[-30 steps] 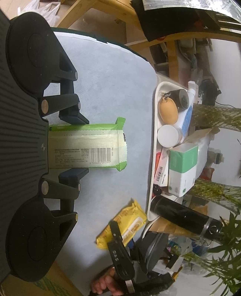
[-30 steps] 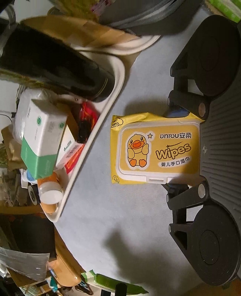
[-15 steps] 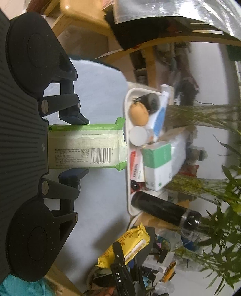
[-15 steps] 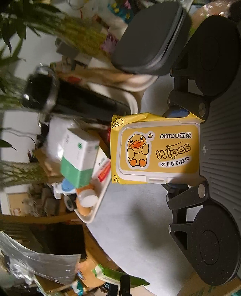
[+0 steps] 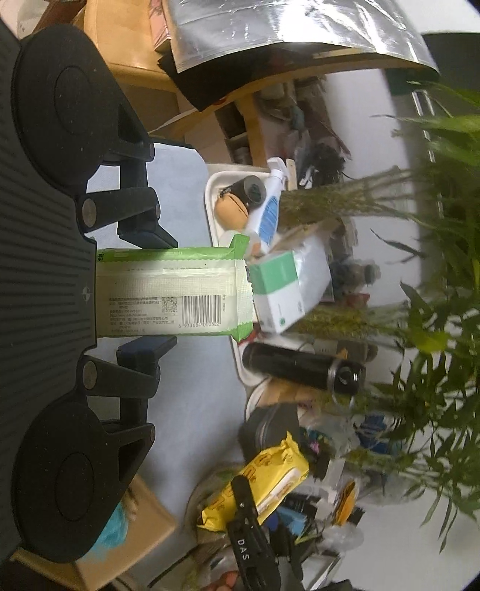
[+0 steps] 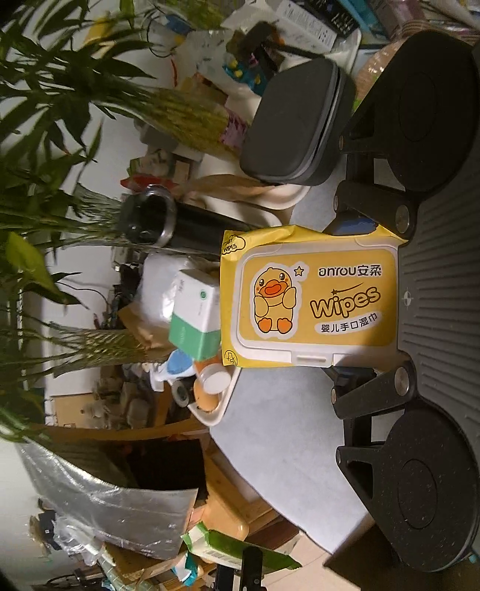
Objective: Organize soft objects
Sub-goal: 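Carry both wipes packets with both tools over the box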
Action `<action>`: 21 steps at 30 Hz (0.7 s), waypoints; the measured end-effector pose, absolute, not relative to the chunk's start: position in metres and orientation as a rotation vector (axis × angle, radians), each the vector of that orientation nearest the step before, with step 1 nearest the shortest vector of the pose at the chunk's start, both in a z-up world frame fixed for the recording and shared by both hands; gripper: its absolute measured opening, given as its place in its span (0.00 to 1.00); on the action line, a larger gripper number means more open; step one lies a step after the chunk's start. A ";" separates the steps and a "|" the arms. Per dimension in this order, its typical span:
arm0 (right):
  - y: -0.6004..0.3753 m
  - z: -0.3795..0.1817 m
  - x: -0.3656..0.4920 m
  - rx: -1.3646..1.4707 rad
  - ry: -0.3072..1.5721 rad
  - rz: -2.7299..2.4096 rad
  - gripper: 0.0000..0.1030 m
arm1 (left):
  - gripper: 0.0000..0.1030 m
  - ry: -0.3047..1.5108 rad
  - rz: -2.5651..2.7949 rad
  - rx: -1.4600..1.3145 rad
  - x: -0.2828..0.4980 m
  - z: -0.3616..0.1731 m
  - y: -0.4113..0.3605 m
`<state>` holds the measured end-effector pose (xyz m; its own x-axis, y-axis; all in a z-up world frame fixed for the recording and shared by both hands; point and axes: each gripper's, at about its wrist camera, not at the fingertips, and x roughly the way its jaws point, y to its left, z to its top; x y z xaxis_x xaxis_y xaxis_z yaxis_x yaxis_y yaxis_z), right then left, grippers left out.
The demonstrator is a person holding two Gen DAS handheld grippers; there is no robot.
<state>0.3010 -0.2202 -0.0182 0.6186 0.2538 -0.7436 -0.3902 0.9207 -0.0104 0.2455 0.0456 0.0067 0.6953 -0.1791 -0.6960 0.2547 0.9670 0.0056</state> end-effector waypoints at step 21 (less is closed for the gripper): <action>-0.215 0.031 0.191 -0.165 0.780 0.414 0.63 | 0.46 0.965 -0.342 -0.026 0.181 0.014 0.008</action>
